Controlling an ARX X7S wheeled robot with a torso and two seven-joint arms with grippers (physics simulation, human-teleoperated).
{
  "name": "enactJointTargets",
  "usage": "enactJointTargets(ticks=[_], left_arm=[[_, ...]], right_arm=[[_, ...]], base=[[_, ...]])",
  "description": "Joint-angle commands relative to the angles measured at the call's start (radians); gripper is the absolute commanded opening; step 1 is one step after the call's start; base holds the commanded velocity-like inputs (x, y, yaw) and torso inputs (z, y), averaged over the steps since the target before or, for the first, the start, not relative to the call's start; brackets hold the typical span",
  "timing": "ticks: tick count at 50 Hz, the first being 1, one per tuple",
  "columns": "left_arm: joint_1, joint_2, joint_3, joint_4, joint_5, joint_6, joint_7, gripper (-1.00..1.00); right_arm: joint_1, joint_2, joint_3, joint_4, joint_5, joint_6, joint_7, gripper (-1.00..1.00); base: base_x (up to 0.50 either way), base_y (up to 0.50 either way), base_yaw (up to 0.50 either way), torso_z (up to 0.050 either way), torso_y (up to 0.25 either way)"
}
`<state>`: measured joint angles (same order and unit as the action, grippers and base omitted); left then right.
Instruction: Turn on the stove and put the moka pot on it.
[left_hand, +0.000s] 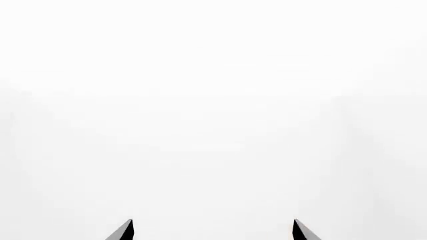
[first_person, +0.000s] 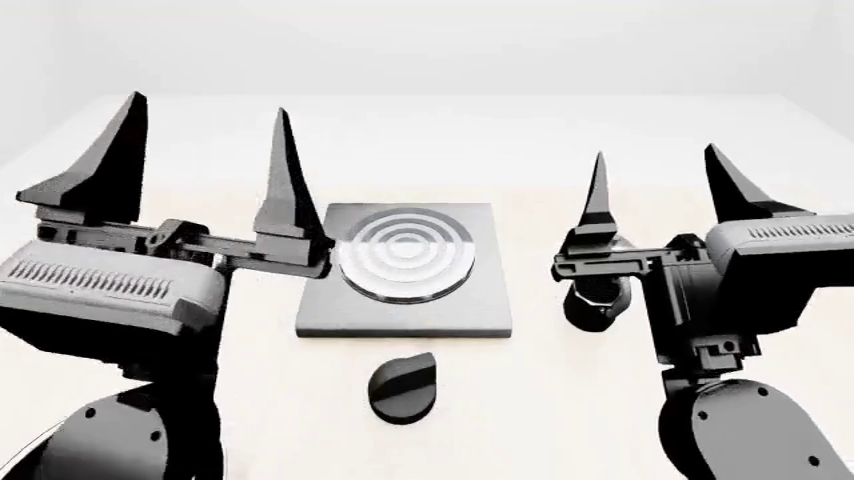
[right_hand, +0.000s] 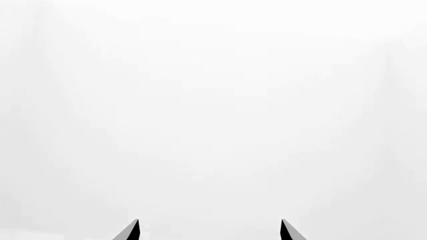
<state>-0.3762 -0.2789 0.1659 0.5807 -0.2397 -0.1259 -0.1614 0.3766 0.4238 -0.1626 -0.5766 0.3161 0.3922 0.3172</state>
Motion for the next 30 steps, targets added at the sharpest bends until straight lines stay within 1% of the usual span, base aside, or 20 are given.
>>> enactJointTargets(ticks=[1, 3, 4, 5, 6, 11, 15, 18, 26, 28, 30], left_arm=[[0.048, -0.072, -0.092, 0.262, -0.013, 0.016, -0.036, 1.0], [0.053, -0.078, -0.105, 0.295, -0.004, 0.015, -0.048, 1.0], [0.058, -0.082, -0.119, 0.312, -0.034, 0.023, -0.044, 1.0], [0.063, -0.088, -0.137, 0.347, -0.027, 0.011, -0.06, 1.0], [0.062, -0.088, -0.137, 0.348, -0.027, 0.01, -0.061, 1.0], [0.066, -0.115, -0.184, 0.441, -0.071, -0.043, -0.095, 1.0], [0.058, -0.149, -0.184, 0.465, -0.092, -0.064, -0.136, 1.0], [0.044, -0.224, -0.147, 0.465, -0.114, -0.049, -0.216, 1.0], [0.004, -0.496, -0.011, 0.466, -0.173, 0.074, -0.498, 1.0], [-0.018, -0.546, 0.021, 0.465, -0.186, 0.086, -0.549, 1.0], [-0.021, -0.575, 0.041, 0.464, -0.187, 0.102, -0.579, 1.0]], right_arm=[[0.032, -0.021, -0.016, 0.287, -0.026, -0.105, -0.055, 1.0], [0.039, -0.033, -0.015, 0.367, -0.028, -0.137, -0.066, 1.0], [0.042, -0.043, -0.005, 0.412, -0.008, -0.155, -0.082, 1.0], [0.048, -0.05, -0.008, 0.474, -0.015, -0.185, -0.094, 1.0], [0.048, -0.05, -0.009, 0.477, -0.016, -0.187, -0.094, 1.0], [0.051, -0.074, -0.021, 0.642, -0.045, -0.266, -0.109, 1.0], [0.05, -0.089, -0.022, 0.732, -0.052, -0.315, -0.117, 1.0], [0.045, -0.093, -0.024, 0.755, -0.056, -0.329, -0.118, 1.0], [0.024, -0.101, -0.022, 0.824, -0.06, -0.369, -0.119, 1.0], [0.015, -0.103, -0.02, 0.84, -0.059, -0.38, -0.119, 1.0], [0.009, -0.103, -0.02, 0.839, -0.057, -0.381, -0.117, 1.0]], base=[[0.0, 0.0, 0.0, 0.0, 0.0], [0.0, 0.0, 0.0, 0.0, 0.0], [0.0, 0.0, 0.0, 0.0, 0.0], [0.0, 0.0, 0.0, 0.0, 0.0], [0.0, 0.0, 0.0, 0.0, 0.0], [0.0, 0.0, 0.0, 0.0, 0.0], [0.0, 0.0, 0.0, 0.0, 0.0], [0.0, 0.0, 0.0, 0.0, 0.0], [0.0, 0.0, 0.0, 0.0, 0.0], [0.0, 0.0, 0.0, 0.0, 0.0], [0.0, 0.0, 0.0, 0.0, 0.0]])
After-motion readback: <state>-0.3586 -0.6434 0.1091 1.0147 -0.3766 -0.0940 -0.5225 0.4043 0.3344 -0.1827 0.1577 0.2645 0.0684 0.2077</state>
